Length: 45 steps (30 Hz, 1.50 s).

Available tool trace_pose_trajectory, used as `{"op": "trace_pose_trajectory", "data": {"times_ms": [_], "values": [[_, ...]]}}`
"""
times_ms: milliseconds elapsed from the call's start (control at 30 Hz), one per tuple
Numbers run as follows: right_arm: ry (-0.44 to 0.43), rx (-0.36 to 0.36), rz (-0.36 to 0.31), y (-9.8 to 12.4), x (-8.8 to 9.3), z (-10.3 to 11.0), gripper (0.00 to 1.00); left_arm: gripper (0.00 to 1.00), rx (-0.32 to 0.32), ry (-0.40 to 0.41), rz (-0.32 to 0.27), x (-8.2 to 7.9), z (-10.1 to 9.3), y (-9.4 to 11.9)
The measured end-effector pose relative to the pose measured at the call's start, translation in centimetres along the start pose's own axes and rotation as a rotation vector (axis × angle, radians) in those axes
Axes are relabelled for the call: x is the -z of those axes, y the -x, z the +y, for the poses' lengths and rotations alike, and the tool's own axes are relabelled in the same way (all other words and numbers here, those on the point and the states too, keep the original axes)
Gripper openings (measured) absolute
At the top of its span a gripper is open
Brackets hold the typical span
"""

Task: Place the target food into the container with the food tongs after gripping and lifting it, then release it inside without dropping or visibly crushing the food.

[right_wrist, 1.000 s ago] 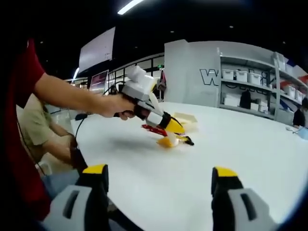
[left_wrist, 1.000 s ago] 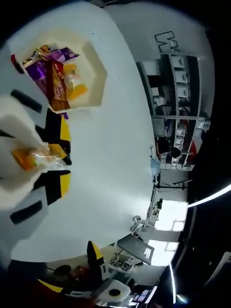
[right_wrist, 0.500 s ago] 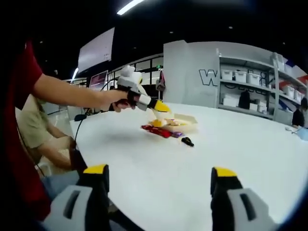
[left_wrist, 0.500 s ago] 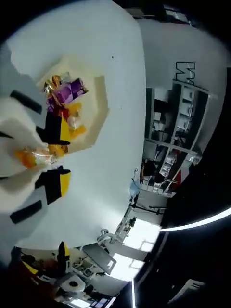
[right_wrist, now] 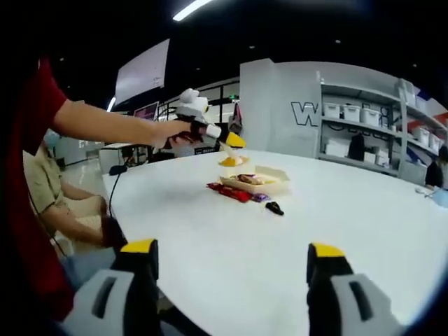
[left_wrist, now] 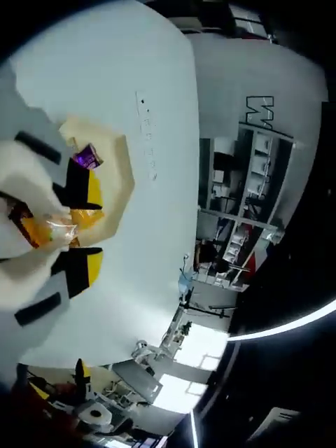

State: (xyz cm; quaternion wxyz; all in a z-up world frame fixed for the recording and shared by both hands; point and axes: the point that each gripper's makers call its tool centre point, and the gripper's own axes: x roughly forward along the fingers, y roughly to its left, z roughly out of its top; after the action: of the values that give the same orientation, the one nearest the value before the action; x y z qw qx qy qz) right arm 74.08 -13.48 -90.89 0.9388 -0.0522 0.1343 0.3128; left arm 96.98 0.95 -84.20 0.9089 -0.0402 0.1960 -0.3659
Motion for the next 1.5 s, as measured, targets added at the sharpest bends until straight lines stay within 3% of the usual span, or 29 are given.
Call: {"op": "trace_pose_trajectory", "data": {"times_ms": [133,200,267,333,400,567,700,833,900,967,1000,1033,1167,1267,1400,1500], "values": [[0.002,0.001,0.0,0.1,-0.1,0.0,0.86,0.21,-0.013,-0.006,-0.008,-0.4,0.4,-0.5],[0.001,0.004,0.0,0.2,-0.1,0.0,0.86,0.25,-0.07,-0.121,-0.086,-1.9,1.8,-0.7],[0.0,0.005,-0.002,0.3,-0.2,-0.1,0.87,0.27,-0.095,-0.112,-0.118,-2.6,2.3,-0.6],[0.001,0.01,-0.001,0.3,-0.2,-0.2,0.87,0.28,-0.069,-0.083,-0.122,-2.6,2.2,-0.6],[-0.001,0.012,-0.001,0.4,-0.2,-0.3,0.87,0.28,-0.102,-0.187,-0.103,-2.5,2.8,-0.5],[0.003,0.008,0.005,0.3,-0.1,0.0,0.86,0.29,-0.073,-0.137,-0.127,-2.4,2.6,-0.2],[0.006,0.003,0.012,0.1,0.0,0.2,0.86,0.29,-0.128,-0.211,-0.153,-2.6,3.2,0.3],[0.016,0.002,0.018,0.0,0.1,0.3,0.86,0.28,-0.127,-0.169,-0.123,-2.1,3.1,0.4],[0.014,0.0,0.018,0.0,0.1,0.4,0.86,0.28,-0.149,-0.025,-0.053,-0.9,3.2,0.6],[0.016,-0.001,0.021,0.0,0.2,0.4,0.86,0.27,-0.153,-0.079,-0.11,-1.6,3.4,0.9],[0.016,0.0,0.022,0.0,0.2,0.4,0.87,0.27,-0.184,-0.14,-0.144,-2.3,3.8,1.2],[0.013,0.001,0.02,0.1,0.1,0.4,0.87,0.27,-0.203,-0.162,-0.143,-2.2,3.9,1.4],[0.008,0.005,0.013,0.2,-0.1,0.4,0.87,0.27,-0.147,-0.11,-0.124,-1.6,3.1,1.3],[0.007,0.006,0.013,0.3,-0.1,0.4,0.87,0.27,-0.146,-0.132,-0.147,-1.6,2.9,1.6],[0.013,-0.001,0.011,0.2,-0.2,0.7,0.87,0.28,-0.152,-0.073,-0.182,-1.6,3.0,2.3],[0.016,-0.001,0.014,0.2,-0.2,0.8,0.86,0.27,-0.162,-0.086,-0.167,-0.7,3.2,2.7]]}}
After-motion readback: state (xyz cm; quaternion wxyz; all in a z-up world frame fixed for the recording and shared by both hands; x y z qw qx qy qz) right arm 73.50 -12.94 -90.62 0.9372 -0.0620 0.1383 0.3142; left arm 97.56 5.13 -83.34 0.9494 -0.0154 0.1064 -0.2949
